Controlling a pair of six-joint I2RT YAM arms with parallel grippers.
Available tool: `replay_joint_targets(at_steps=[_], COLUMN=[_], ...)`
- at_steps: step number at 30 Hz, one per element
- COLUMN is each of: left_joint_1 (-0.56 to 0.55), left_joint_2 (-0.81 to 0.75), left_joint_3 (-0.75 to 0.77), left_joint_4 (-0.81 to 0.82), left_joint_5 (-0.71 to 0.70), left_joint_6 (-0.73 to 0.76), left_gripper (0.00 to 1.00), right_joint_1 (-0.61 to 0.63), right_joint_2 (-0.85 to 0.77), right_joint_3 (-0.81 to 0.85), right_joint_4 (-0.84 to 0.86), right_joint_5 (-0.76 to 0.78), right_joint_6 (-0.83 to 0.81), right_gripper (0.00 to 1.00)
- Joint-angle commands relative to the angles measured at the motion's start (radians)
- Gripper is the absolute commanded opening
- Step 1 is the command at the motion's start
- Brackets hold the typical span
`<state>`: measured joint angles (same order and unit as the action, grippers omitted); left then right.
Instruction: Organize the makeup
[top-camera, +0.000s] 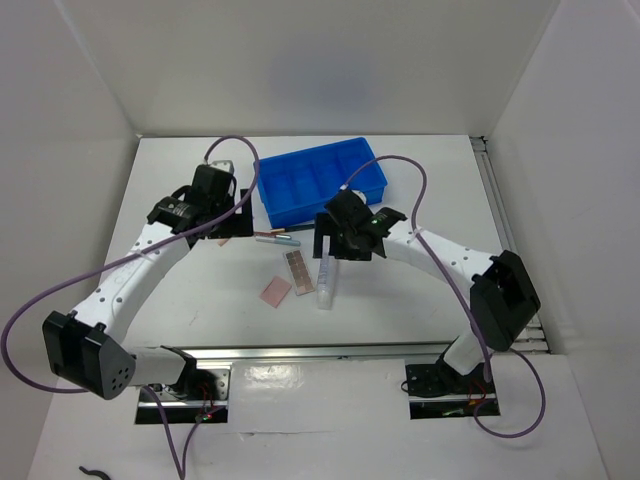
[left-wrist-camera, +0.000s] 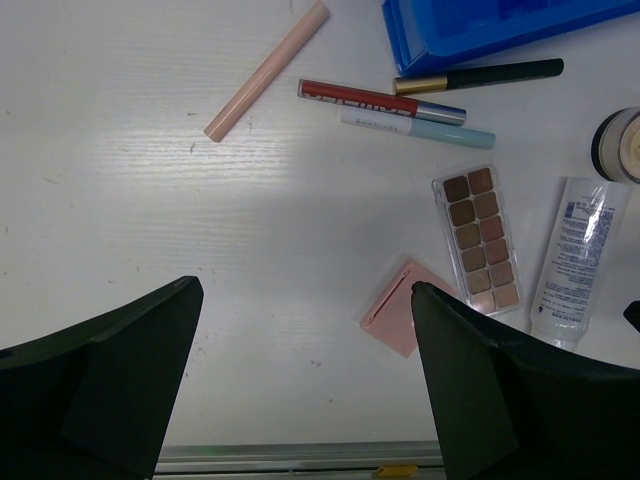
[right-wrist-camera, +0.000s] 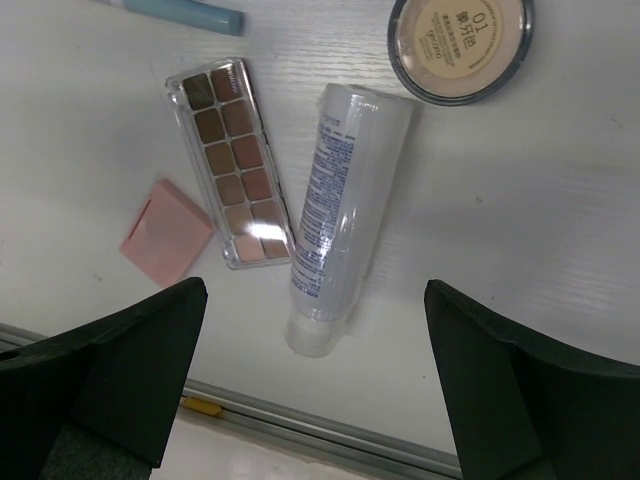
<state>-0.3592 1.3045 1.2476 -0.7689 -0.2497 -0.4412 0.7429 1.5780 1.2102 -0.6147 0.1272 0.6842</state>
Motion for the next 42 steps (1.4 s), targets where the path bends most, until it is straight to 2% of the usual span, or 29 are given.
replay_joint_targets(at_steps=[1, 10, 20, 21, 22, 24, 30, 31, 36, 42], left_joint_1=[-0.003, -0.003, -0.003, -0.003, -0.003, -0.003, -0.003, -0.003, -0.003, -0.003], left_joint_2=[-0.034, -0.044, -0.044, -0.044, -0.044, -0.044, -0.044, -0.044, -0.034, 0.001], left_joint_3=[0.010, -0.010, -0.030, -0.030, -0.030, -0.030, -0.008, -0.008, 0.025, 0.055], left_joint_4=[0.029, 0.029, 0.029, 0.029, 0.029, 0.039, 0.039, 0.039, 0.029, 0.040], left_joint_5=[-0.020, -0.020, -0.020, -0.020, -0.020, -0.020, -0.039, -0.039, -0.048, 0.004], left_joint_6=[0.022, 0.013, 0.022, 0.022, 0.022, 0.022, 0.022, 0.022, 0.022, 0.013], left_gripper=[1.00, 1.00, 1.00, 1.00, 1.00, 1.00, 1.00, 1.00, 1.00, 1.00], right_joint_1=[0.010, 0.010, 0.010, 0.010, 0.010, 0.010, 0.010, 0.010, 0.010, -0.095], right_joint_2=[0.007, 0.082, 0.224, 0.234, 0.247, 0.247, 0.214, 0.199, 0.074, 0.132], right_joint_3=[-0.007, -0.049, -0.049, -0.038, -0.038, -0.028, 0.002, 0.011, 0.115, 0.377], right_joint_4=[0.085, 0.119, 0.164, 0.164, 0.164, 0.164, 0.115, 0.101, 0.015, -0.036], right_joint_5=[-0.038, -0.060, -0.058, -0.058, -0.049, -0.049, -0.028, -0.028, 0.005, 0.104], right_joint_6=[0.005, 0.005, -0.005, -0.005, -0.005, -0.005, -0.026, -0.035, -0.109, -0.288], right_gripper=[0.97, 0.95, 0.80, 0.77, 0.69, 0.64, 0.33, 0.30, 0.29, 0.29])
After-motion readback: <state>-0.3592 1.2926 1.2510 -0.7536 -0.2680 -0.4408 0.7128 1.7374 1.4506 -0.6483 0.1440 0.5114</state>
